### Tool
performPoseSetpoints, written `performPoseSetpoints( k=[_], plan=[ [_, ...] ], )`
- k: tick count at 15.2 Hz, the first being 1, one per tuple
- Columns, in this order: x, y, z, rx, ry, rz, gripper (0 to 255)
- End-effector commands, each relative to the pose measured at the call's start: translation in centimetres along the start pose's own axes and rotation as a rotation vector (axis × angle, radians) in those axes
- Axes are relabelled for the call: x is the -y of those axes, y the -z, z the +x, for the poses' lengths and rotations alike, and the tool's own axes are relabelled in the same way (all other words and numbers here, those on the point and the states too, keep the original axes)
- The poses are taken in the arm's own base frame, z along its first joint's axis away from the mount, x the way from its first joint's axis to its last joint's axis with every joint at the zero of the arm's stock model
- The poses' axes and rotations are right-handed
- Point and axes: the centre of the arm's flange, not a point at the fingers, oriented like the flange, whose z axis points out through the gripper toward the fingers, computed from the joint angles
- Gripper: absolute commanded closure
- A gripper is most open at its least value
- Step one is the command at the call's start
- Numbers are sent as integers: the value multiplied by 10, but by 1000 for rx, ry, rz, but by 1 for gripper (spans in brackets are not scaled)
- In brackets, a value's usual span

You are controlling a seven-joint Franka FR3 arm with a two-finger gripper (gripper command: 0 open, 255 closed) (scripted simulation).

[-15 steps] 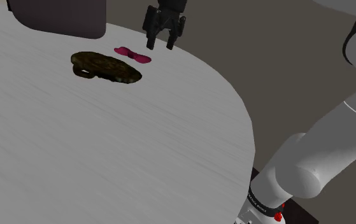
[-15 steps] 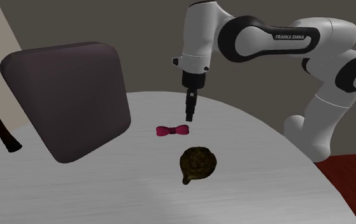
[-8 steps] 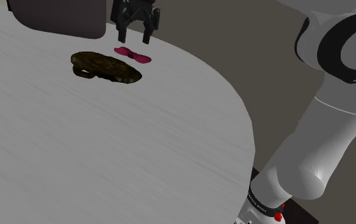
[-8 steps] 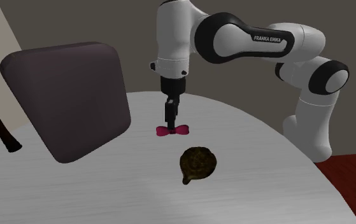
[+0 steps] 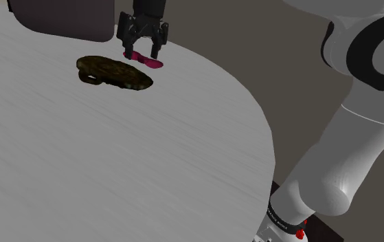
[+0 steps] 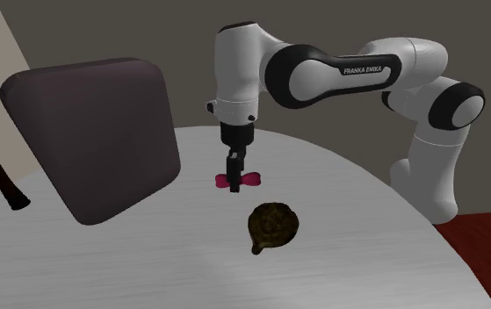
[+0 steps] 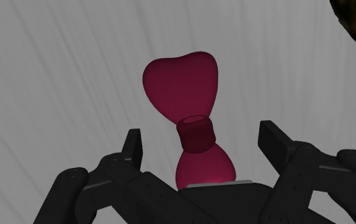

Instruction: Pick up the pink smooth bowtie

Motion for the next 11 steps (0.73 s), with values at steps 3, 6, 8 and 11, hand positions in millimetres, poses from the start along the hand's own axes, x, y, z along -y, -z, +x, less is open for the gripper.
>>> performPoseSetpoints(
  k=[3, 6, 8, 11],
  plan=[
    [0, -2, 0, -1, 0, 0, 255],
    [0, -2, -1, -1, 0, 0, 255],
    [-1, -3, -1, -1, 0, 0, 255],
    [0, 3, 0, 0, 0, 0, 255]
  ],
)
